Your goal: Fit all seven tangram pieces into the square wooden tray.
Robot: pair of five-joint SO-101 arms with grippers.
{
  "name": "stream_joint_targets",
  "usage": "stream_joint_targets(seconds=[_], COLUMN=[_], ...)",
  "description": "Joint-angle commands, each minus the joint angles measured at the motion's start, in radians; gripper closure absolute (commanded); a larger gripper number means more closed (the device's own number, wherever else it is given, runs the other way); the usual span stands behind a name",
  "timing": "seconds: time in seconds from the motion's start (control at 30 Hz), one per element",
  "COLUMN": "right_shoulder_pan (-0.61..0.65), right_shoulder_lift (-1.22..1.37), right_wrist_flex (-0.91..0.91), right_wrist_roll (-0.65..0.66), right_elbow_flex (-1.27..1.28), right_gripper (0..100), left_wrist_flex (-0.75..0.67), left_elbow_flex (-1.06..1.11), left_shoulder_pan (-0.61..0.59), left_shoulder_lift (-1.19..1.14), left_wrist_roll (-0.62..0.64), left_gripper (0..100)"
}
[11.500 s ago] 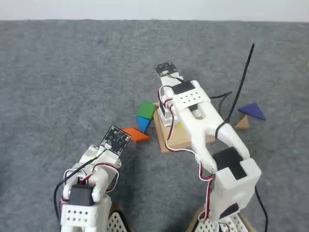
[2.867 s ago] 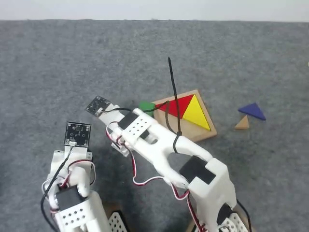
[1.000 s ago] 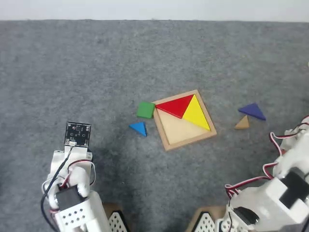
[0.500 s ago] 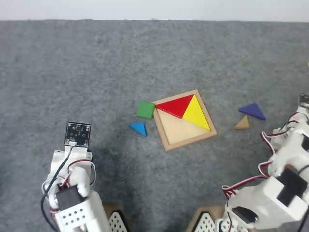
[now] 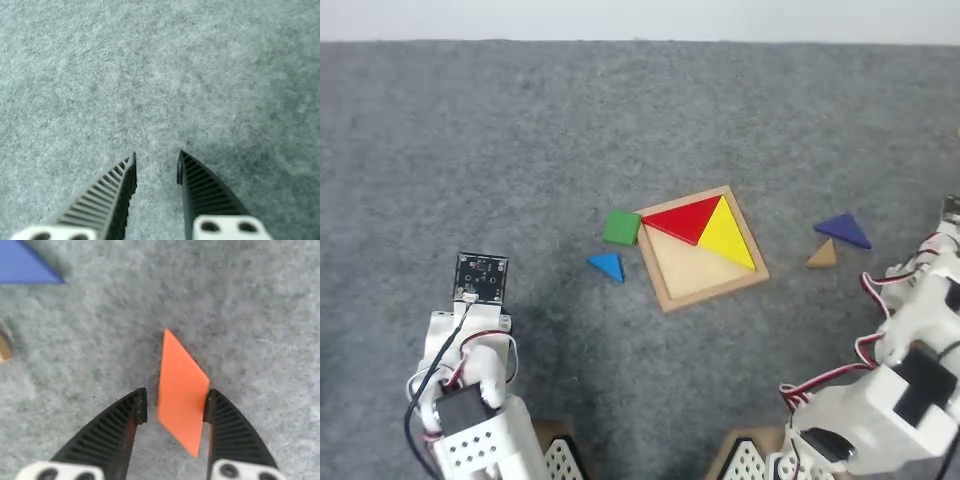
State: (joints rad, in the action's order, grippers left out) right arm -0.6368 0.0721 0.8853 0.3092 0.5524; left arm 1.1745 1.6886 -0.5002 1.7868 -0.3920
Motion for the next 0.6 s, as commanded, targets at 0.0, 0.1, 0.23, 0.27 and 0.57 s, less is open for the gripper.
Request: stream_joint_targets(seconds=[0.0, 0.1, 0.23, 0.27, 0.57], right_shoulder_pan=[0.012, -0.012, 0.027, 0.039, 0.101], right_shoulder_lift=[0.015, 0.062, 0.048, 0.028, -0.206], right_wrist_flex=[-0.047, -0.061, -0.05, -0.036, 0.079], right_wrist_roll=[-0.012, -0.011, 0.008, 0.006, -0.02], right_elbow_flex=[-0.006, -0.012, -0.006, -0.006, -0.005], right_gripper=[81.7, 81.7, 81.7, 81.7, 81.7], left_wrist_flex=[-0.023, -0.023, -0.023, -0.023, -0.023], left_elbow_flex=[-0.007, -0.007, -0.007, -0.007, -0.007], left_shoulder_pan=[-0.002, -0.002, -0.002, -0.002, -0.002], left_shoulder_lift=[0.005, 0.005, 0.005, 0.005, 0.005], left_wrist_roll=[-0.009, -0.009, -0.009, -0.009, -0.009], left_gripper=[87, 87, 87, 87, 87])
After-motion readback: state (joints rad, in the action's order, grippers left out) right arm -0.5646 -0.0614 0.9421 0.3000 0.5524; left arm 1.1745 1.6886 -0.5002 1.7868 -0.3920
